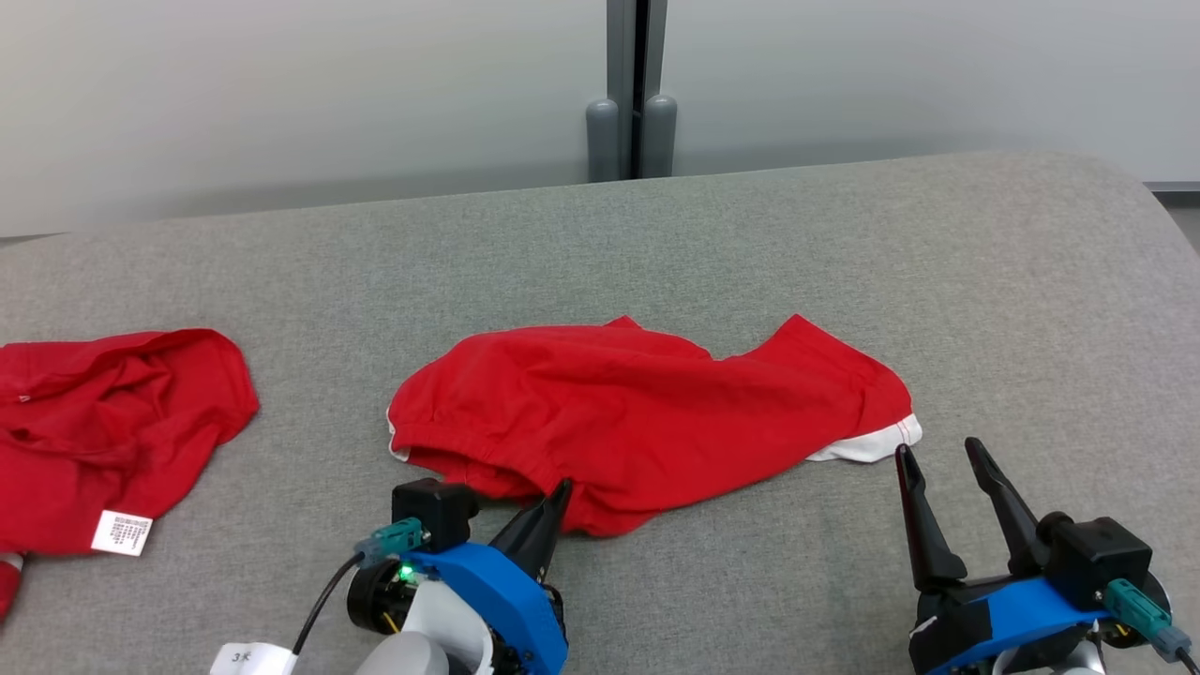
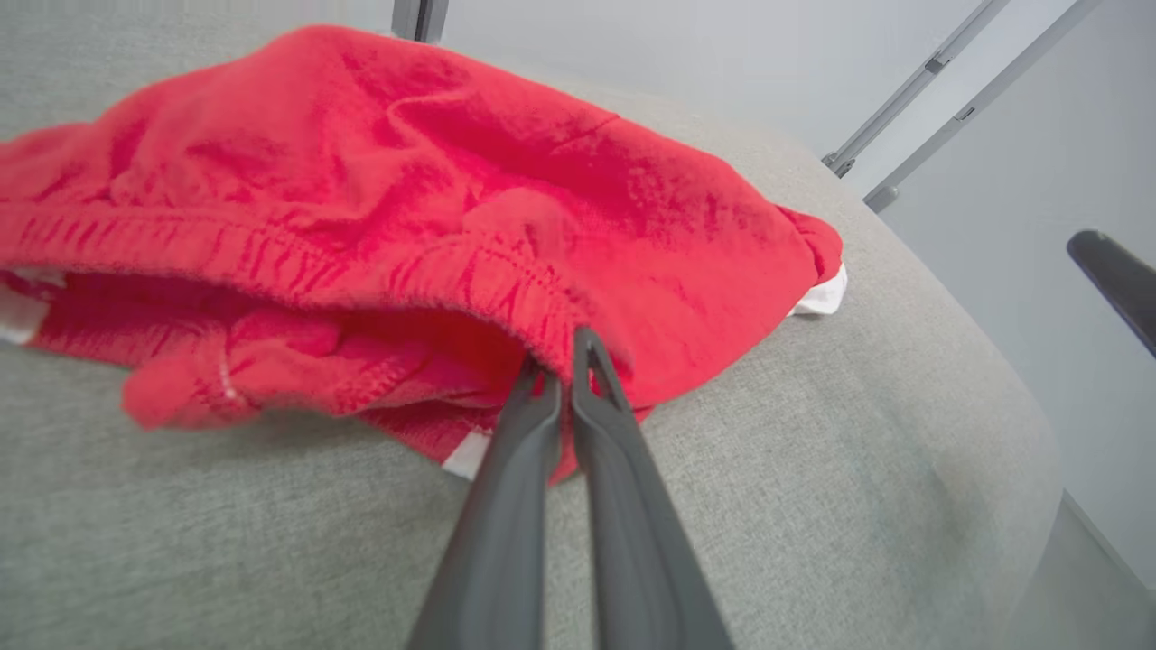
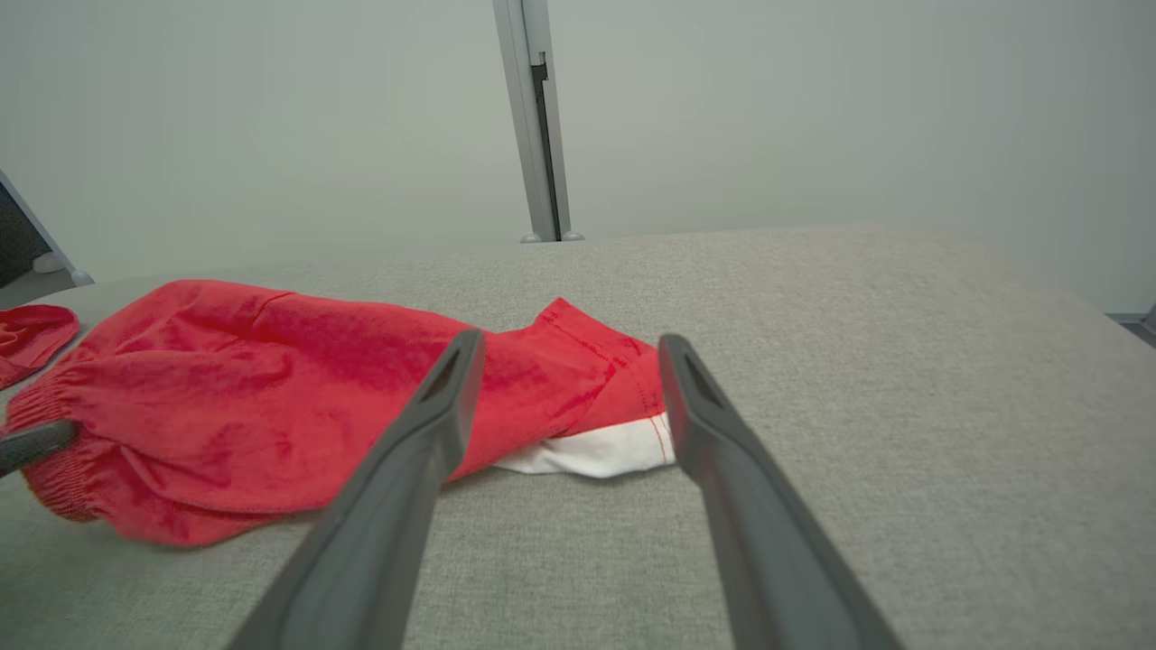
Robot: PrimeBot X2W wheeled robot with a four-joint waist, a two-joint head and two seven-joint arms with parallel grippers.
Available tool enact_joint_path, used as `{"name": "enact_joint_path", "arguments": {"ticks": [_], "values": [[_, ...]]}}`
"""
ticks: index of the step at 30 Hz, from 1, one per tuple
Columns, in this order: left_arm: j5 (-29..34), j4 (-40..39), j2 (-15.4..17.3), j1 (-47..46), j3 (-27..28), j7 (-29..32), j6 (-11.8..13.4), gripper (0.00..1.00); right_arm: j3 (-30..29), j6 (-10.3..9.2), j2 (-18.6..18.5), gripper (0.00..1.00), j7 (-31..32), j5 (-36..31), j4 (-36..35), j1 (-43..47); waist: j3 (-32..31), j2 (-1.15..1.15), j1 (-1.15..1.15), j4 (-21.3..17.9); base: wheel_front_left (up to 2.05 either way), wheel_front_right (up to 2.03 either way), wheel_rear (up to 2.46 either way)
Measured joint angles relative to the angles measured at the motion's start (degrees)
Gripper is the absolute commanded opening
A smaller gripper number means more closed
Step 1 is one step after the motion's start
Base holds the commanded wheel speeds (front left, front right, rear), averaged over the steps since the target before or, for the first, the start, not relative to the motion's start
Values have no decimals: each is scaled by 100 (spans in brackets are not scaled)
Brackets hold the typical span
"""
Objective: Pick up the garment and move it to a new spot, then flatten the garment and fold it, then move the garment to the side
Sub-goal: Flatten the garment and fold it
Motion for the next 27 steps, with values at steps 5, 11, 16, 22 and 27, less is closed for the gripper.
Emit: {"name": "enact_joint_path", "arguments": {"ticks": [5, 11, 16, 22, 27], "values": [[-309, -570, 134, -2, 26, 19, -7, 0, -35, 0, -1, 100, -3, 5, -38, -5, 42, 0, 0, 115, 0, 0, 0], [-448, -2022, 753, 374, 130, 750, 224, 0, -25, 0, 0, 100, -22, 54, -32, -15, 100, 0, 2, 227, 0, 0, 0], [-499, -3106, 1280, 697, 348, 1318, 620, 0, -12, 0, 0, 100, -48, 87, -27, -76, 186, 0, 1, 246, 0, 0, 0], [-200, -2592, 1503, 296, 490, 1373, 745, 0, 42, 0, -1, 100, -96, 114, 3, -179, 336, 0, 1, 206, 0, 0, 0], [162, -1423, 1488, -414, 443, 1234, 712, 0, 124, 0, 1, 100, -94, 119, 1, -330, 487, 0, 1, 90, 0, 0, 0]]}}
